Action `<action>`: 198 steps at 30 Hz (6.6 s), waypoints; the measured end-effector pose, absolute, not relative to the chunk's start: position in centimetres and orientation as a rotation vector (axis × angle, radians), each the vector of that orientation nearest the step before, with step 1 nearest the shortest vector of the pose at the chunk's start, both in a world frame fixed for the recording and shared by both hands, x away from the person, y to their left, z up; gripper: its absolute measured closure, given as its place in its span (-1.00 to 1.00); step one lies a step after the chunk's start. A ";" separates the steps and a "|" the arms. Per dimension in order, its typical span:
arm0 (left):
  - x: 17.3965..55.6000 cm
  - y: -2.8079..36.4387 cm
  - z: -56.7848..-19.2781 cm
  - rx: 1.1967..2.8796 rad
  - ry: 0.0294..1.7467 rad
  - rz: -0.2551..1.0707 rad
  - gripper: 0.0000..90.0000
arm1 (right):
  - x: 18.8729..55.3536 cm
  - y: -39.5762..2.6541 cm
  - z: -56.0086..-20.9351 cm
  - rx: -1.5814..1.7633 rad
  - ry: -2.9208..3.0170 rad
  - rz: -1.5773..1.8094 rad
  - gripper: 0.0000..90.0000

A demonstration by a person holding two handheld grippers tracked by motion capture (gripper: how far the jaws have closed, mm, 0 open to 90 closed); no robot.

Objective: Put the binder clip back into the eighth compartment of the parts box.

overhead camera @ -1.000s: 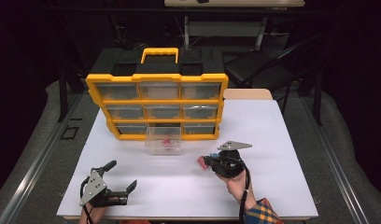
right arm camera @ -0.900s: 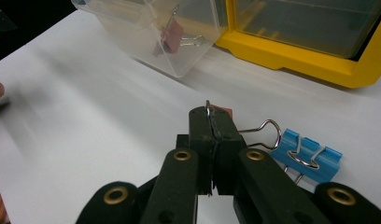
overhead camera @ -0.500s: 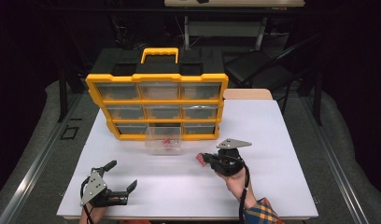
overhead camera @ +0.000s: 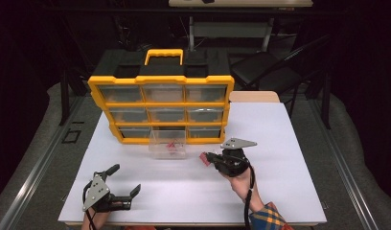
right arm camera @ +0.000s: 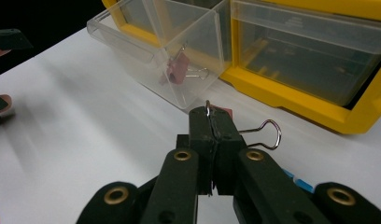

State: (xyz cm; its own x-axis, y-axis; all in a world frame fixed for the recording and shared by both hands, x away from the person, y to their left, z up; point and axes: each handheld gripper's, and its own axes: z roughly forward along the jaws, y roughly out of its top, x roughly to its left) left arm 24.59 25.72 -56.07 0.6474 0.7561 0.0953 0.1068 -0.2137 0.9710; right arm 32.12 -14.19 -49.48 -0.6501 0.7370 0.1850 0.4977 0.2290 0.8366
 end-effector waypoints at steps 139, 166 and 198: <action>24.8 25.6 -56.1 1.702 0.707 0.696 -1.00 | 33.4 -18.4 -53.6 0.758 2.365 1.079 0.03; 24.8 25.6 -56.1 1.703 0.710 0.704 -1.00 | 34.5 -17.7 -54.4 0.568 2.438 0.990 0.66; 24.8 25.6 -56.1 1.704 0.711 0.703 -1.00 | 34.5 -18.7 -52.3 0.617 2.331 1.116 0.97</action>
State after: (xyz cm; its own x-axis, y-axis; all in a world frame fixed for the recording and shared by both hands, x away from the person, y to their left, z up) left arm 24.82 25.62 -56.06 0.6428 0.7599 0.0970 0.1060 -0.2137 0.9711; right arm 34.48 -18.72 -52.30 -0.7833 0.5796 -0.2247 0.1882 0.5656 0.8029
